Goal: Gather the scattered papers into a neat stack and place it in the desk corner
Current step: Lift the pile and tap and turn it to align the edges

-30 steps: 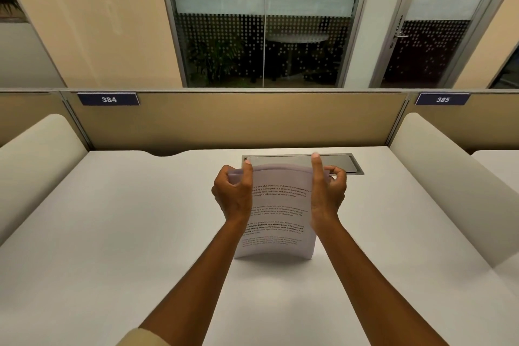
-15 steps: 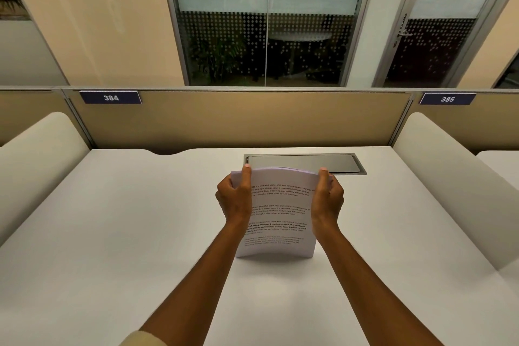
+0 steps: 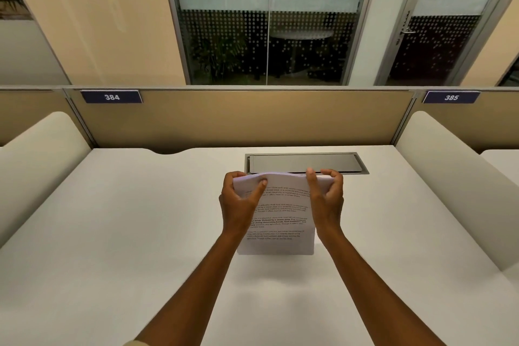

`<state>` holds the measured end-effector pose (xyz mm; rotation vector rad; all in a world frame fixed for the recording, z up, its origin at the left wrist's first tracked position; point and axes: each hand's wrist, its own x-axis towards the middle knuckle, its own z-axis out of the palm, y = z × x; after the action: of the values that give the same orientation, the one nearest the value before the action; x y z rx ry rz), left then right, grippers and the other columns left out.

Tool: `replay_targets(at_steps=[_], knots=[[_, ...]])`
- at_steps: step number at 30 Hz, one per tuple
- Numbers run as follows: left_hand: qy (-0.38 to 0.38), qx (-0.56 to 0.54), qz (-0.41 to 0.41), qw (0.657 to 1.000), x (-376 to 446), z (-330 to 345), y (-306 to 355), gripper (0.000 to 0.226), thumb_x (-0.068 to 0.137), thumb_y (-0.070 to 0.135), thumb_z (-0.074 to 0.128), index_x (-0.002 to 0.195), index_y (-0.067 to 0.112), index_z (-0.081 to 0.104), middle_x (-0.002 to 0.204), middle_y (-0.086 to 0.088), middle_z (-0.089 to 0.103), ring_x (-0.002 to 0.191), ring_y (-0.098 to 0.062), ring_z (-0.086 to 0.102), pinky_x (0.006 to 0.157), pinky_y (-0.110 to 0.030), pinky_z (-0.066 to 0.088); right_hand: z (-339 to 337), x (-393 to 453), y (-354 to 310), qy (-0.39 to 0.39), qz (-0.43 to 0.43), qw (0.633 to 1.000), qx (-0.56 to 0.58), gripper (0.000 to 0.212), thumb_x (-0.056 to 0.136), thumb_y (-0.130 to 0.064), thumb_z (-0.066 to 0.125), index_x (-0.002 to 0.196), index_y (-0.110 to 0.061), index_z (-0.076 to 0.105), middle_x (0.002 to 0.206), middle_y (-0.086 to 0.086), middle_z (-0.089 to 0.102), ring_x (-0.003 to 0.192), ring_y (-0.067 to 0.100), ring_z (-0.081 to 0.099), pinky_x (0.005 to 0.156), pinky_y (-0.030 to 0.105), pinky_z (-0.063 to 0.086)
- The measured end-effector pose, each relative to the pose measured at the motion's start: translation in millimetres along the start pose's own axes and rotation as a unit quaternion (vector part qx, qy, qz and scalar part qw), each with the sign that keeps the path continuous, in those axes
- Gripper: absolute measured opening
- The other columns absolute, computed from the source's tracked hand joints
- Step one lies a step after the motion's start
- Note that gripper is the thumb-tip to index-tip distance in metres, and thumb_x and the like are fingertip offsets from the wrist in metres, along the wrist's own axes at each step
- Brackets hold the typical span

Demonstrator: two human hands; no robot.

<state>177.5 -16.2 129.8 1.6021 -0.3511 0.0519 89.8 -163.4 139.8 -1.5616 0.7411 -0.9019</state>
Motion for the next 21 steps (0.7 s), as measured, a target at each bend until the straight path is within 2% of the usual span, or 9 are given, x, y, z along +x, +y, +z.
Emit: replay_targets(at_steps=[3,6,9,11,13,15,18,21], knots=[[-0.007,0.019,-0.01,1.0,-5.7,-5.7,-14.3,0.039,0.082,0.03,0.075,0.111,0.022,0.051,0.091,0.013,0.062,0.081,-0.014,0.067,0.061,-0.015,0.058,-5.1,-3.0,8.9,-0.056,-0.025,0.998,0.0,0.051,0.08,-0.051,0.068,0.117,-0.035,0.036,0.094,-0.001,0.064,0.083,0.017,0.066,0.061,0.024,0.058],[0.015,0.039,-0.02,0.999,-7.6,-5.4,-22.9,0.019,0.089,0.031,0.067,0.1,0.02,0.057,0.087,0.003,0.065,0.081,-0.021,0.067,0.061,-0.018,0.058,-5.5,-5.1,13.0,-0.11,-0.041,0.993,-0.002,0.064,0.073,-0.049,0.071,0.123,-0.032,0.034,0.104,-0.001,0.062,0.092,0.019,0.064,0.07,0.031,0.061],[0.033,0.039,-0.028,0.998,-4.4,-1.8,-20.3,0.019,0.09,0.033,0.065,0.102,0.02,0.057,0.092,-0.001,0.067,0.082,-0.021,0.069,0.068,-0.03,0.062,-4.1,-3.4,12.7,-0.132,-0.043,0.99,0.007,0.066,0.075,-0.037,0.078,0.123,-0.034,0.032,0.105,-0.003,0.058,0.093,0.019,0.065,0.069,0.028,0.062],[0.045,0.035,-0.031,0.998,-0.7,-0.7,-16.4,0.023,0.089,0.034,0.066,0.105,0.019,0.058,0.094,-0.002,0.068,0.082,-0.02,0.069,0.068,-0.032,0.063,-4.2,1.8,11.4,-0.138,-0.044,0.989,0.016,0.069,0.076,-0.026,0.081,0.123,-0.035,0.031,0.106,-0.006,0.056,0.095,0.019,0.064,0.07,0.027,0.062],[0.058,0.025,-0.033,0.997,3.7,-0.1,-12.0,0.025,0.088,0.035,0.067,0.104,0.018,0.06,0.094,-0.003,0.068,0.081,-0.02,0.07,0.066,-0.032,0.063,-6.1,9.1,10.5,-0.142,-0.041,0.989,0.02,0.07,0.076,-0.019,0.081,0.122,-0.037,0.031,0.109,-0.002,0.056,0.097,0.019,0.063,0.071,0.028,0.062],[0.067,0.012,-0.03,0.997,8.7,1.0,-7.0,0.024,0.087,0.035,0.069,0.102,0.018,0.061,0.092,-0.003,0.069,0.079,-0.019,0.07,0.063,-0.029,0.063,-8.7,16.3,11.3,-0.151,-0.021,0.988,0.021,0.067,0.077,-0.018,0.079,0.121,-0.039,0.032,0.11,0.004,0.061,0.097,0.019,0.066,0.069,0.028,0.062],[0.071,-0.009,-0.026,0.997,16.0,4.4,3.3,0.026,0.086,0.037,0.069,0.102,0.017,0.062,0.091,-0.003,0.069,0.077,-0.019,0.071,0.062,-0.03,0.063,-11.3,22.7,16.0,-0.168,0.014,0.986,-0.005,0.059,0.08,-0.026,0.076,0.121,-0.04,0.036,0.106,-0.002,0.067,0.093,0.017,0.068,0.063,0.023,0.059],[0.057,-0.009,-0.011,0.998,19.9,7.8,9.5,0.026,0.085,0.038,0.069,0.1,0.018,0.062,0.09,-0.001,0.069,0.076,-0.018,0.071,0.059,-0.026,0.062,-10.8,22.9,24.6,-0.152,0.019,0.988,-0.015,0.037,0.084,-0.027,0.072,0.112,-0.039,0.05,0.103,-0.006,0.067,0.09,0.017,0.069,0.063,0.023,0.057]])
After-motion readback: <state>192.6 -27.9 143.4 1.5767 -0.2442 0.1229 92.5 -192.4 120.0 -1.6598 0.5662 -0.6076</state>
